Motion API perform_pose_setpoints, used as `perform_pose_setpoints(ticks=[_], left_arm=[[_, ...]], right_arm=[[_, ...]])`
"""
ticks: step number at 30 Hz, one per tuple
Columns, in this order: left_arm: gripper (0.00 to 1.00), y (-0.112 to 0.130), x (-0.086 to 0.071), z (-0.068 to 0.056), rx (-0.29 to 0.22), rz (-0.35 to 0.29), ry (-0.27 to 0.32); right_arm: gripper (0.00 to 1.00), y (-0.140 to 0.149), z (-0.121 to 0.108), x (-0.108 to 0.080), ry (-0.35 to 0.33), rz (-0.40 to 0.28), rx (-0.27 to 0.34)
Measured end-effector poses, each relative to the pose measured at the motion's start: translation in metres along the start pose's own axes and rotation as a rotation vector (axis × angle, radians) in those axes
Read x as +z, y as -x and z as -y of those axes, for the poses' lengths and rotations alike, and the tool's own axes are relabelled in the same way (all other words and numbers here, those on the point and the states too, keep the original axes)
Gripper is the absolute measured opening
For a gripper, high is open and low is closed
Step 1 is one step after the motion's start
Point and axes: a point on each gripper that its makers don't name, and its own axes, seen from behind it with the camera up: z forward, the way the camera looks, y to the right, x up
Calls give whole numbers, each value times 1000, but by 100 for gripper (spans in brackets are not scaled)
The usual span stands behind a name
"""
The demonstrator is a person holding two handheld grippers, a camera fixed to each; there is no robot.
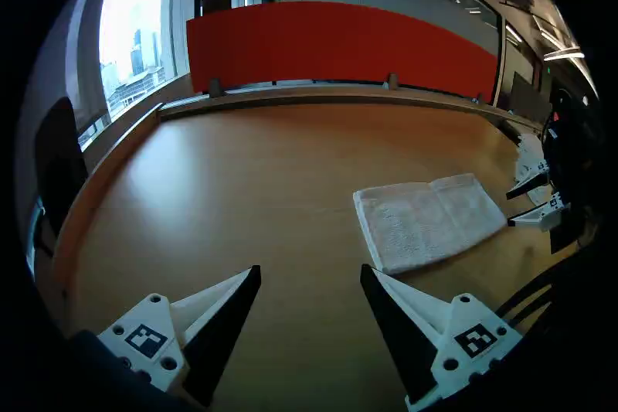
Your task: Fold towel
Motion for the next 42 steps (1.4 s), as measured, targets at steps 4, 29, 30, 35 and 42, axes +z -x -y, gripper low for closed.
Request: perform_pose_setpoints(ticks=[4,29,30,35,42], left_arm=[[96,3,-7,5,-5,-12,-10],[95,21,-29,24,-37,-53,-42],[96,21,-29,25,-36,-53,-42],[95,20,-30,26,-30,-54,-41],[96,20,-30,27,-24,-52,-39]], right_arm=[[99,3,1,1,-11,10,-10],[61,20,5,6,-57,100,-55],[59,20,5,6,-57,101,-54],[46,21,5,6,-59,103,-52],[27,23,6,6,-70,103,-34]])
